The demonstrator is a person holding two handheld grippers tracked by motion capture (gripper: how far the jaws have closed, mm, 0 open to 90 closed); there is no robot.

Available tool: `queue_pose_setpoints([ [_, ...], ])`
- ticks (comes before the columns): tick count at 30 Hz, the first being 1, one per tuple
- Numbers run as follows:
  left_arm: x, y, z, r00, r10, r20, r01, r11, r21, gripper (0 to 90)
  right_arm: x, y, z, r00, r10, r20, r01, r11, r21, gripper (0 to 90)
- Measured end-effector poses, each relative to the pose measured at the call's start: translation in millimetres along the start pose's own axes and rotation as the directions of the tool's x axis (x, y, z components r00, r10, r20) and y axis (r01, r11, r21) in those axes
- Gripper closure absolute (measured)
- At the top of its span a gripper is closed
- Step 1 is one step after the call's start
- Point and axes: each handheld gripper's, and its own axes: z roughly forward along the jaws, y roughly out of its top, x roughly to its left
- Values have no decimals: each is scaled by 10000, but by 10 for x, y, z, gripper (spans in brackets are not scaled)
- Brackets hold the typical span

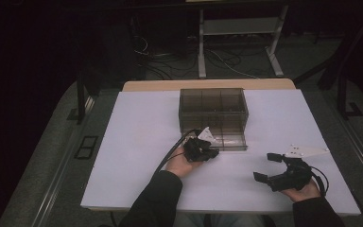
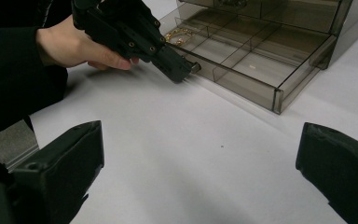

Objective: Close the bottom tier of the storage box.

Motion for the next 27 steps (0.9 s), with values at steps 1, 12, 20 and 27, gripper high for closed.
queue_pose_setpoints([
  [1, 21, 6, -13, 9999, 161, 26, -162, 9997, 169, 894, -2, 0, 0, 10000, -8, 0, 8, 10000, -6, 3],
  [12, 54, 30, 16, 10000, -47, 13, 47, 9999, -90, 894, -3, -1, 1, 10000, -9, -6, 9, 10000, -6, 3],
  [20, 69, 55, 24, 10000, -59, 54, 60, 9999, -101, 894, -4, 0, -1, 10000, 11, -24, -11, 10000, -5, 3],
  [27, 92, 74, 26, 10000, 74, 23, -74, 10000, 24, 895, -5, 0, -3, 10000, 14, -32, -14, 10000, -9, 3],
])
